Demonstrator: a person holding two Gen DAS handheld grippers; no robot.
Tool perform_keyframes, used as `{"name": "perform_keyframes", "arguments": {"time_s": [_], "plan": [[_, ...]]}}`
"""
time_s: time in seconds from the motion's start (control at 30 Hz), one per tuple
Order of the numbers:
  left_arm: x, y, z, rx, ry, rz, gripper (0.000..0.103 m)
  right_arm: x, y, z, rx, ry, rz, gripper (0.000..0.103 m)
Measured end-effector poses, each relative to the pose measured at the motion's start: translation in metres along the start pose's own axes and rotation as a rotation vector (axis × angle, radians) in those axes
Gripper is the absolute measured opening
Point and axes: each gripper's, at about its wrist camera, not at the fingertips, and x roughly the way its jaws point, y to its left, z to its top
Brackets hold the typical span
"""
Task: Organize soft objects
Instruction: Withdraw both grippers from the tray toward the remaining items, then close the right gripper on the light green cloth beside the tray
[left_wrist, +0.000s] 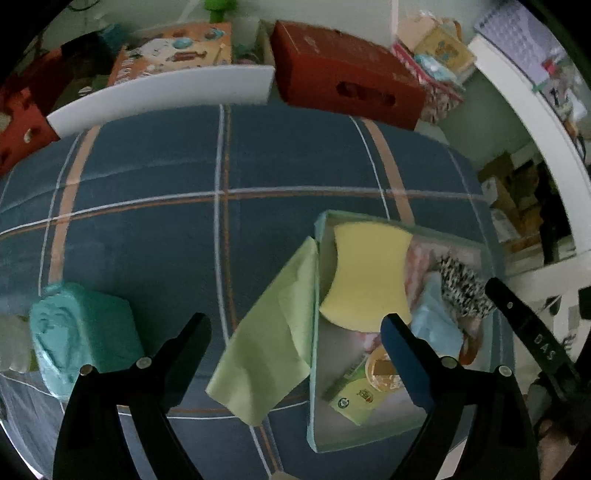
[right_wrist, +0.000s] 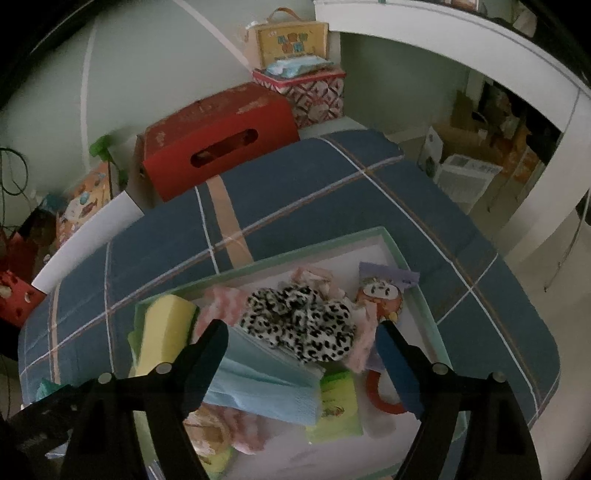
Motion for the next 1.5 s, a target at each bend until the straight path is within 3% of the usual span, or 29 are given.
{"name": "perform_keyframes", "arguments": {"time_s": [0.47,0.77,1.1,1.23,1.37,1.5], "plan": [[-0.085,0.092,-0.004,-0.194,-0.224,0.082,0.093,-0.004,0.110,-0.022,-0.246,0.001,0.217,0.085],[-0.110,0.139,-0.047,-0.302,-0.314,0.139,0.093,0.006,0.160,-0.052,-0.390,0.047,0.234,0.085],[-0.097,0.190,-0.083,-0.441,-0.322,0.138,0.093,0.016,0.191,-0.082,-0.499,0.089,0.200,0.084],[-0.088,0.196,-0.089,-0.428,-0.293,0.115,0.093,0.019,0.200,-0.097,-0.541,0.108,0.181,0.084],[-0.079,0.193,-0.093,-0.360,-0.249,0.183,0.093,0.021,0.203,-0.115,-0.572,0.128,0.174,0.084],[-0.076,0.195,-0.096,-0.334,-0.230,0.189,0.093,0.024,0.204,-0.138,-0.606,0.160,0.151,0.084]]}}
